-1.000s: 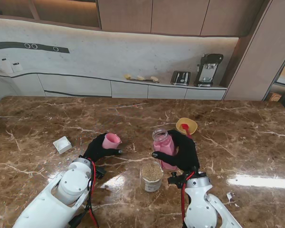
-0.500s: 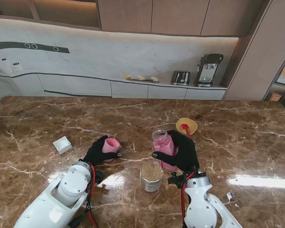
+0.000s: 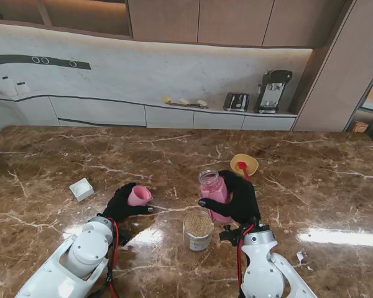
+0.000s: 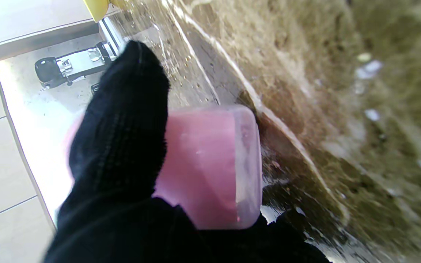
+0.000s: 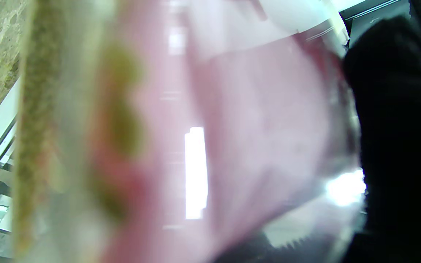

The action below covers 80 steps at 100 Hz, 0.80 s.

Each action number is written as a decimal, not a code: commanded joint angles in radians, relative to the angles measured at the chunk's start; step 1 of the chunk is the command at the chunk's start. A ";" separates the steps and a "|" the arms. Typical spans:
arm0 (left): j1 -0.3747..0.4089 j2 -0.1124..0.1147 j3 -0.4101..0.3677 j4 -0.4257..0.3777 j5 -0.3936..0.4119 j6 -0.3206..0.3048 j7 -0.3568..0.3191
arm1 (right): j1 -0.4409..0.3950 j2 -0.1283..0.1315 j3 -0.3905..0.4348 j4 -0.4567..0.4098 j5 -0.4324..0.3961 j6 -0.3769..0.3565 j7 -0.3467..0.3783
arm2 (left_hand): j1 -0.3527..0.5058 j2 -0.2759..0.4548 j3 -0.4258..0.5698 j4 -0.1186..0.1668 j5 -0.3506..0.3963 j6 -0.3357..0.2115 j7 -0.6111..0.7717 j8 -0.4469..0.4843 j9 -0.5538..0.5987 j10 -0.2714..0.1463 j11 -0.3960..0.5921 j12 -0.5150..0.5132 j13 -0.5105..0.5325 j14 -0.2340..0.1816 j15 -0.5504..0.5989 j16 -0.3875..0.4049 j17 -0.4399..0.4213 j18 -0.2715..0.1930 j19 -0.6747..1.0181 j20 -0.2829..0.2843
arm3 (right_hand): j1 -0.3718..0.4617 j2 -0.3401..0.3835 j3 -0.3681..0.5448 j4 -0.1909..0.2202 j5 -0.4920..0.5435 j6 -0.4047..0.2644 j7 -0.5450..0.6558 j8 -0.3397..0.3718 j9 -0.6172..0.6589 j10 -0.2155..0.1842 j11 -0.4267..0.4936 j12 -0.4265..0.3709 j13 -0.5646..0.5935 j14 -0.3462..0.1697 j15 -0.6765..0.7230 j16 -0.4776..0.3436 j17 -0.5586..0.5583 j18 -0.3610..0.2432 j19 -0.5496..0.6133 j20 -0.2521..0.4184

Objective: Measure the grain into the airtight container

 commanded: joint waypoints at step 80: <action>0.087 0.001 -0.044 0.009 -0.066 -0.014 0.021 | 0.003 -0.001 -0.010 0.019 0.001 -0.011 0.017 | 0.022 0.226 0.018 0.013 0.224 -0.118 0.130 -0.138 0.012 0.030 0.103 0.010 -0.024 0.156 0.017 0.079 0.040 0.265 0.064 0.026 | 0.251 0.216 0.302 0.035 0.109 -0.387 0.138 0.032 0.060 -0.146 0.065 0.017 0.035 -0.086 0.031 0.032 0.003 -0.031 0.021 0.012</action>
